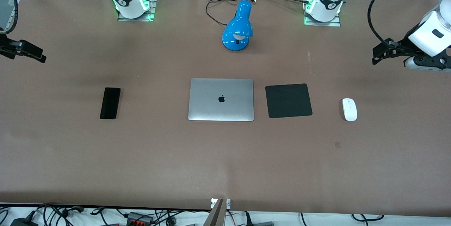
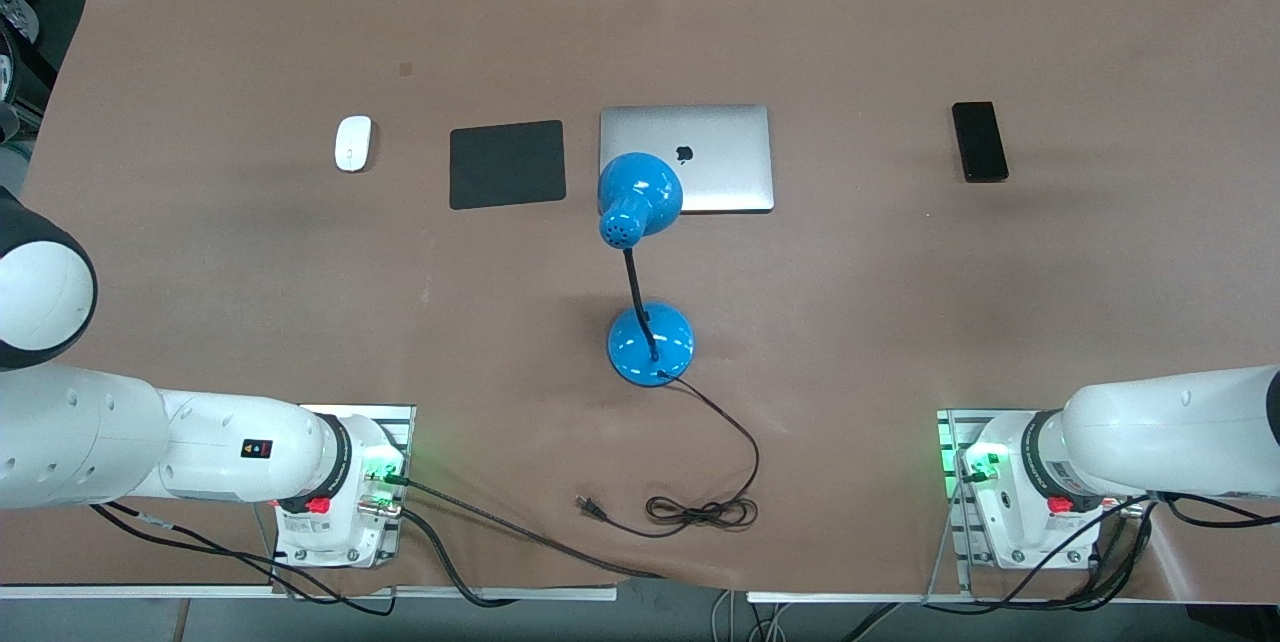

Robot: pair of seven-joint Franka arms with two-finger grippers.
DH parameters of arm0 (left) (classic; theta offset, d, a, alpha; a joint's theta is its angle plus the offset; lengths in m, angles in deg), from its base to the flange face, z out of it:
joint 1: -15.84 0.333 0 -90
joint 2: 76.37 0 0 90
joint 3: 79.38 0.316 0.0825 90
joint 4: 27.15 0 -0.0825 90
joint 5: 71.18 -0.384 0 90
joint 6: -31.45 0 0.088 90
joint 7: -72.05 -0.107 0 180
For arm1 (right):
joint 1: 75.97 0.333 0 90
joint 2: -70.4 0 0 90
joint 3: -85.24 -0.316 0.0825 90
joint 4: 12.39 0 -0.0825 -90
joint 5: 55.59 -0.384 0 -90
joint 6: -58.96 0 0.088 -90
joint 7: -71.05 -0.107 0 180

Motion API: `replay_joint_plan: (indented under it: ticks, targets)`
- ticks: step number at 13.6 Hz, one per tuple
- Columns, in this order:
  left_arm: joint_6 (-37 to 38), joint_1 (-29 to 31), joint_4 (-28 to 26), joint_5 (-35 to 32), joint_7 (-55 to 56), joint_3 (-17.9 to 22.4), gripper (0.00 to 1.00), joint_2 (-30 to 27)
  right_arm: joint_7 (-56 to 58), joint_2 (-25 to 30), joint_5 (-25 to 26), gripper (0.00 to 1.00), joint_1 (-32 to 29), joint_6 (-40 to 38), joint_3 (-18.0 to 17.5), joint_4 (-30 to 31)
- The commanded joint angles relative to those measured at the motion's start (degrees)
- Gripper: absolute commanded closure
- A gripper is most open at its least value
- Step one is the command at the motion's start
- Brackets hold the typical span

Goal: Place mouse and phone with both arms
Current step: 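Lower the right gripper to the black phone while the left gripper reaches the mouse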

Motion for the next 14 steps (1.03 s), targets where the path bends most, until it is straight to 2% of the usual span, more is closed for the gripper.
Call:
replay_joint_plan:
  ticks: [1, 6, 9, 11, 14]
  targets:
    - [0.97, -0.07, 0.55, -1.27, 0.6, -0.03, 0.0, -0.35, 0.27, 0.05, 0.21, 0.0, -0.25, -2.03, 0.11, -1.39]
    - [0.97, -0.07, 0.55, -1.1, 0.43, -0.03, 0.0, 0.26, 0.44, -0.56, 0.21, 0.0, -0.51, -2.04, 0.2, -2.1]
    - [4.3, -0.07, 0.56, -1.1, 0.6, -0.12, 0.0, 0.62, 0.44, -4.6, 2.05, 0.0, -0.25, -1.69, -0.06, -2.1]
    - [5.89, -0.16, 0.82, -0.84, 0.34, -0.11, 0.0, 1.49, 0.26, -10.91, 1.79, 0.0, -0.51, -0.81, -0.06, -2.45]
    - [6.15, -0.07, 2.22, -1.27, -0.01, 0.32, 0.0, 6.66, -0.96, -16.11, 0.82, 0.0, 0.01, 6.11, -0.24, -0.35]
